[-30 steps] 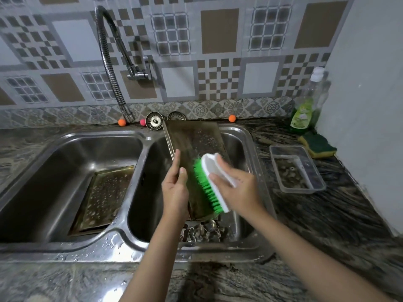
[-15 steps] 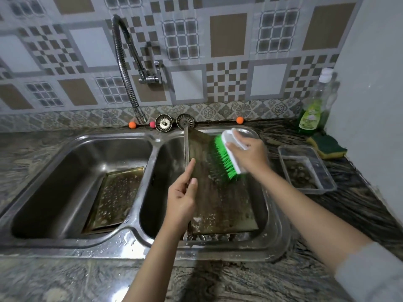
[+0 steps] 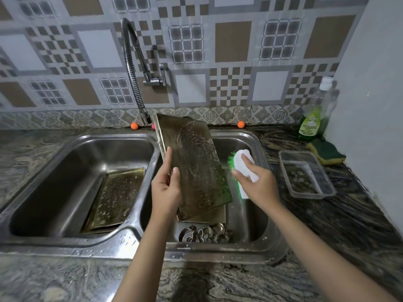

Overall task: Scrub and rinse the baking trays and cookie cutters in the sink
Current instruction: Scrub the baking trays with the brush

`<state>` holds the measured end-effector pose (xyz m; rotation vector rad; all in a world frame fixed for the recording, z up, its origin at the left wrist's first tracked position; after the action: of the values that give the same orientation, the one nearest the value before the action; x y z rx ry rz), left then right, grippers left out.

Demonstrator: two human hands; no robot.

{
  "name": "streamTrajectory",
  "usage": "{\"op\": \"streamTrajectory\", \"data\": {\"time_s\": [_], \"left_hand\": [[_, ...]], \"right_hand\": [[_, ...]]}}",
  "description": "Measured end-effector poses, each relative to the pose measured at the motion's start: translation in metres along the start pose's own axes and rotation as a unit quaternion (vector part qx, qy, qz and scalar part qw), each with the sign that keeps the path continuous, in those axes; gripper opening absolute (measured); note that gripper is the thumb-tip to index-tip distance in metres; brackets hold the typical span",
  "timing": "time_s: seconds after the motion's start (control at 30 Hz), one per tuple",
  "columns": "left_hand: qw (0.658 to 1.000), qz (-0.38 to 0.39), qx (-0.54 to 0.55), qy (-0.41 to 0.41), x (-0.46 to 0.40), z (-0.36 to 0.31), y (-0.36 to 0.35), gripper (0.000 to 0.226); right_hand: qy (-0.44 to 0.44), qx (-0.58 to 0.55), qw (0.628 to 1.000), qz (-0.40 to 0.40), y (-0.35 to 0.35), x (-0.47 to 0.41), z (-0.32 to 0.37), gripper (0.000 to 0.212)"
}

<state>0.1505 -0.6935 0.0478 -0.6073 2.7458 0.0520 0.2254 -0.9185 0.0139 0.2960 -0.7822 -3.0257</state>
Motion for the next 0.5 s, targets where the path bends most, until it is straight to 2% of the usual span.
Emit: {"op": "streamTrajectory", "data": {"time_s": [0.1,0.27,0.4,0.5], "left_hand": [[0.998,0.055,-0.034,0.009,-0.001,0.002,-0.019,0.053],[0.986,0.120,0.022,0.114,-0.001,0.008,-0.046,0.053],[0.941,0.180,0.150,0.246,0.003,0.015,-0.064,0.043],[0.913,0.220,0.193,0.284,0.007,0.018,-0.072,0.053]], "right_hand": [[0.053,-0.065,0.995,0.059,-0.012,0.013,0.026,0.060],[0.072,-0.037,0.990,0.114,-0.034,0.022,0.040,0.079],[0.060,-0.075,0.985,0.145,-0.041,0.019,0.039,0.086],[0.045,-0.078,0.985,0.145,-0.041,0.016,0.036,0.077]]}}
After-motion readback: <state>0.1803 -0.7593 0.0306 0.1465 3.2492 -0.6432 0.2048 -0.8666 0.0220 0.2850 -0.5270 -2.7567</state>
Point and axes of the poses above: each hand's wrist, its own x-axis away from the middle knuckle, its own y-axis out of the back of the hand, z = x × y, the point moved 6 cm from there along -x, towards the middle knuckle, and after that the axes turned 4 degrees about x, right-handed, at the moved point
